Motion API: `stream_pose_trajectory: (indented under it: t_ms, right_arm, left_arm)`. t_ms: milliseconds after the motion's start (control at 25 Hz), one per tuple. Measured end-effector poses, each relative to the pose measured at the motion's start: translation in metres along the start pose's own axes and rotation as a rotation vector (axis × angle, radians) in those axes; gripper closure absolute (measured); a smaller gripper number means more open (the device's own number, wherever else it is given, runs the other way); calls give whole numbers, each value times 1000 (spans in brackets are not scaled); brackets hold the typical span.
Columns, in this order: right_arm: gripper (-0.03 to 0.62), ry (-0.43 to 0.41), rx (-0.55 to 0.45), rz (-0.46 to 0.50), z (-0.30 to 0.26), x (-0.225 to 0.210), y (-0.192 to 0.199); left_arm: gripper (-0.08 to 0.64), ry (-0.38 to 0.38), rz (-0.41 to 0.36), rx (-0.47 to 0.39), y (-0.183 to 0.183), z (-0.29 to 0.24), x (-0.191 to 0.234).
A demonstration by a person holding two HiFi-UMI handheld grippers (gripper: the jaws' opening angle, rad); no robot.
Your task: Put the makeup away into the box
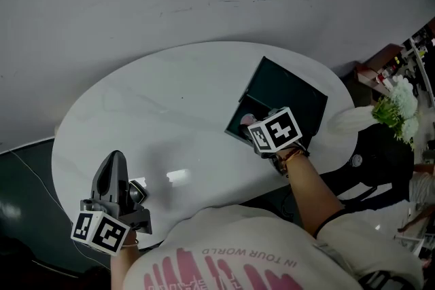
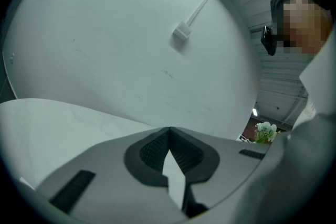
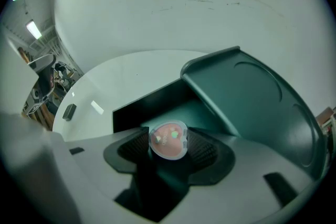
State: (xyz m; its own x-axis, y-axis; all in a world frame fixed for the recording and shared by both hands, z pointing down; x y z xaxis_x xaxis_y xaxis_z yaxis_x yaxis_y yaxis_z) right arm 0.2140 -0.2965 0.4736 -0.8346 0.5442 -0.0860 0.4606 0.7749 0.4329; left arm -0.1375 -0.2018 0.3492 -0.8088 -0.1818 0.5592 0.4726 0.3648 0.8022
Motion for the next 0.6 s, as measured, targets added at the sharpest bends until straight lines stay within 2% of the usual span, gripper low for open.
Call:
stream_pose_trajectory:
  t_ms: [600]
  right_arm:
    - [357,-18,10,-49,-3,-1,1]
  left_arm:
    - [558,-25,27,-27,7,9,-2]
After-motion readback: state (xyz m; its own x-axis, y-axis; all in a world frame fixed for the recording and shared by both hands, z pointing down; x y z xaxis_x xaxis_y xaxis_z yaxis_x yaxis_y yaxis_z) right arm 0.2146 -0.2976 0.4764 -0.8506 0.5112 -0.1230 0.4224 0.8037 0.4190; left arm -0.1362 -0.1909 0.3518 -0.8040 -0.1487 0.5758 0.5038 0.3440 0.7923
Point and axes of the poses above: the fingertips, and each gripper's own axes: z backward along the fingers, x to its left, y out of its underside, the point moved 6 cm from there along z, backward along the fingers, and after that the axes turned 5 degrees about z, right-handed, at the moved point
